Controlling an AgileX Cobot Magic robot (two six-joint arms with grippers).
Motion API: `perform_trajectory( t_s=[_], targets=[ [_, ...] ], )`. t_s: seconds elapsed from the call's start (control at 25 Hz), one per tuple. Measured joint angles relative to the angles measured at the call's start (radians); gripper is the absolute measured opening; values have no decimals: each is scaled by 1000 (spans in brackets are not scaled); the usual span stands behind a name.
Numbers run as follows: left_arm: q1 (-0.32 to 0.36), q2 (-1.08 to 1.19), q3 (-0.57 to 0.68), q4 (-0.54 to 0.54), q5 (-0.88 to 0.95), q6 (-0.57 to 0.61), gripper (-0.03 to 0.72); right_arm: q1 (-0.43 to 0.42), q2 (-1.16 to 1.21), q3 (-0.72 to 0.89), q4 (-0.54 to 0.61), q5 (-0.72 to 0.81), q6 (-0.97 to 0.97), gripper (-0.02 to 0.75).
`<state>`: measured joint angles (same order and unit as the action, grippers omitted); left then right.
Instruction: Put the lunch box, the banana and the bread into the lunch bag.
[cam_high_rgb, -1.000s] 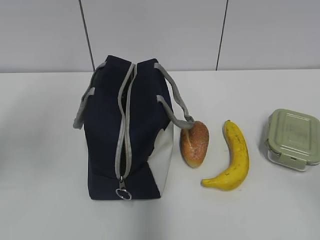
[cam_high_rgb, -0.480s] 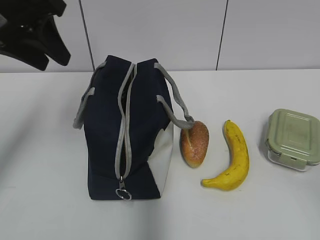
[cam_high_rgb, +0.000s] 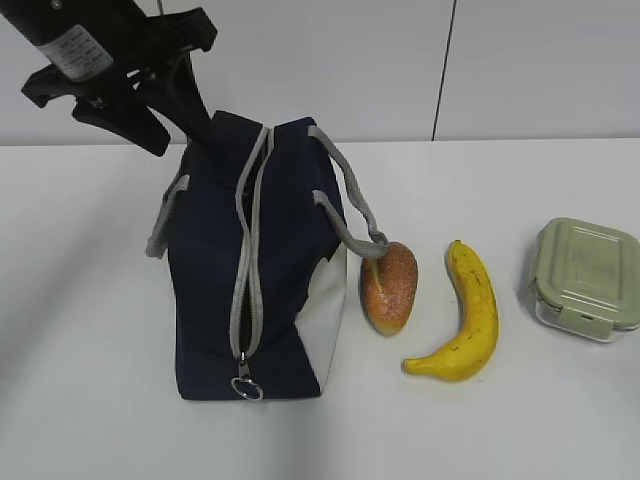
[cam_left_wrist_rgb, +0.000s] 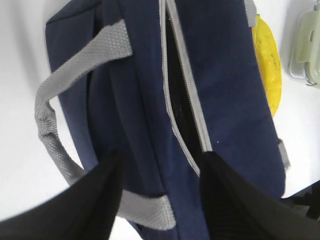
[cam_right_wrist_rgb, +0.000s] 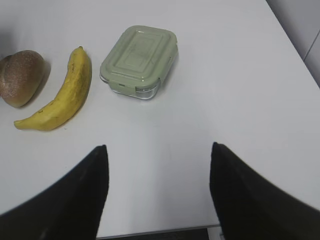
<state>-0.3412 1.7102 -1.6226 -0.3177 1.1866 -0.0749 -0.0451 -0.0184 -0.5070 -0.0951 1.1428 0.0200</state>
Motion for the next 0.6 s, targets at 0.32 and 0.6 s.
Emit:
perform_trajectory(
  t_s=[0.32,0.6],
  targets=[
    [0,76,-11,-6,-6,-19,364,0,0,0,0,2,0,472],
    [-2,121,-11,-29,-33,-20,354,0,0,0,0,2,0,472]
  ],
)
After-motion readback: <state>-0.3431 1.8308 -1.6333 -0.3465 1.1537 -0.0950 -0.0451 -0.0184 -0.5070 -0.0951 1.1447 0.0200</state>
